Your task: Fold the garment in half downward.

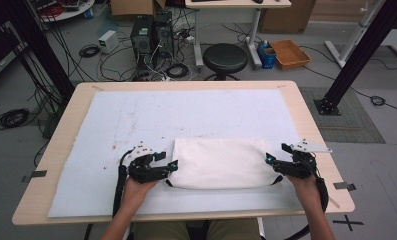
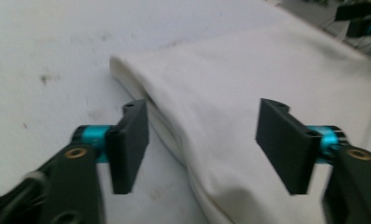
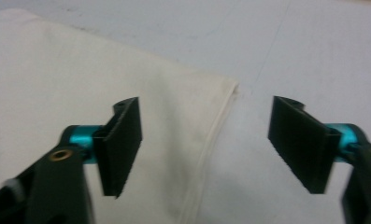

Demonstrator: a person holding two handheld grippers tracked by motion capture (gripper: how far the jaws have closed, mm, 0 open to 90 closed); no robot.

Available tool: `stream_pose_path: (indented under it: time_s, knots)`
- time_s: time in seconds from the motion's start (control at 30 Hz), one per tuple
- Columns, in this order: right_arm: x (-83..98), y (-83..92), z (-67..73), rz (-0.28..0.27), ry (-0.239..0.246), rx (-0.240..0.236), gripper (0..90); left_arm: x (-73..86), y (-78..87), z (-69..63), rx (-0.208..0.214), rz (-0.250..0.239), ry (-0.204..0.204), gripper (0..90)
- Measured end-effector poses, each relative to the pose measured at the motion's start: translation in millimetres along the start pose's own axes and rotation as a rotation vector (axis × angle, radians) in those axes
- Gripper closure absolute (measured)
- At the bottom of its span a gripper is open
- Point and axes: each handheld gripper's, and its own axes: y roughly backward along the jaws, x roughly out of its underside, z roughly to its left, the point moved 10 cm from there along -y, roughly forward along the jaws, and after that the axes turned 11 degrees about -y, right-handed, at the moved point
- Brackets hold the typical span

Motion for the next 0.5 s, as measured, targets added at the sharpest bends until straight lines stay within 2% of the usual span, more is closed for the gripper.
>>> stream_pose_path:
  time_s: [0.07, 0.13, 0.23, 0.33, 0.5]
  knots:
    - [-5.6, 2.5, 2.7, -0.03, 0.034, -0.024, 20.7, -10.2, 7.3, 4.7, 0.032, -0.06, 0.002, 28.0]
    - [-12.2, 3.3, 4.8, -0.056, 0.079, -0.042, 20.7, -16.5, 14.0, 12.1, 0.022, -0.092, -0.015, 28.0]
    - [-20.0, 2.7, 6.5, -0.085, 0.079, -0.045, 20.7, -21.6, 23.4, 20.9, 0.021, -0.136, -0.023, 28.2]
    - [-18.0, 2.6, 4.5, -0.076, 0.078, -0.037, 20.7, -17.5, 27.8, 26.0, 0.017, -0.135, -0.056, 28.2]
    - [-16.8, 9.3, -2.1, -0.073, 0.034, -0.031, 20.7, -9.4, 26.3, 32.4, -0.01, -0.099, -0.041, 28.2]
